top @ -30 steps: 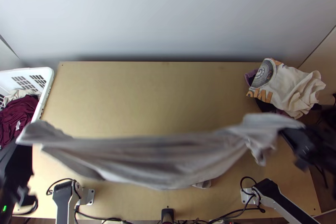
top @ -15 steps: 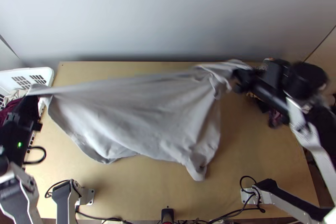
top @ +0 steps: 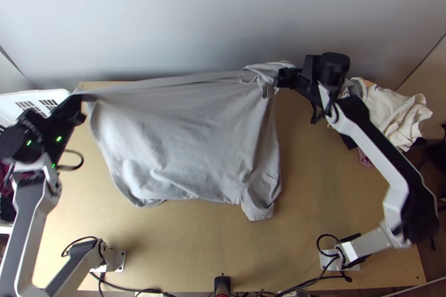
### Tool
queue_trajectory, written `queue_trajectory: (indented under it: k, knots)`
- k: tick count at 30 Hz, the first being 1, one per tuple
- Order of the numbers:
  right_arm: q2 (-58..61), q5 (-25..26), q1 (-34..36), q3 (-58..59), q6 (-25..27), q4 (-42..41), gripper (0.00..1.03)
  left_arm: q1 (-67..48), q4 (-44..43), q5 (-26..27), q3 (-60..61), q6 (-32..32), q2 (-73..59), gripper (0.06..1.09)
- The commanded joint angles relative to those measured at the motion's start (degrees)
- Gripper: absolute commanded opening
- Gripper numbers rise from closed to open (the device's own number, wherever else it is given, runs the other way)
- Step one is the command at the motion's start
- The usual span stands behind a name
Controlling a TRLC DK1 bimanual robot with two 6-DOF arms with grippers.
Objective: Fold the t-shirt
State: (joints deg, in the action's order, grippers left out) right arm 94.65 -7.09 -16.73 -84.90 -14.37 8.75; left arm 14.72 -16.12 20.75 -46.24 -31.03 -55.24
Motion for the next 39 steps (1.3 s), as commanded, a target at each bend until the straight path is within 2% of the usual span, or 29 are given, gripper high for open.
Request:
queue_trajectory:
  k: [1, 6, 14, 23, 29, 39]
  knots:
    - [11.3, 0.1, 2.7, -7.6, -0.7, -3.9, 0.03, -5.9, -4.4, -5.3, -5.3, 6.1, -16.8, 0.09]
    - [17.1, 2.1, 3.9, -12.1, 0.3, -5.6, 0.03, -8.8, -5.7, -9.4, -12.4, 11.2, -29.0, 0.09]
    - [26.0, 2.5, 4.9, -19.2, 1.6, -5.5, 0.03, -10.8, -6.4, -9.6, -19.0, 18.1, -42.2, 0.09]
    - [35.9, 4.3, 5.1, -28.2, 1.2, 1.5, 0.03, -10.8, -8.8, -11.0, -22.2, 19.7, -56.3, 0.09]
    - [37.2, 4.5, 3.6, -27.2, 1.6, 8.4, 0.03, -10.3, -7.0, -11.2, -26.8, 20.3, -62.5, 0.09]
    - [30.9, 4.5, 2.4, -16.5, 2.2, 9.2, 0.03, -10.7, -1.1, -11.1, -27.9, 23.7, -62.8, 0.09]
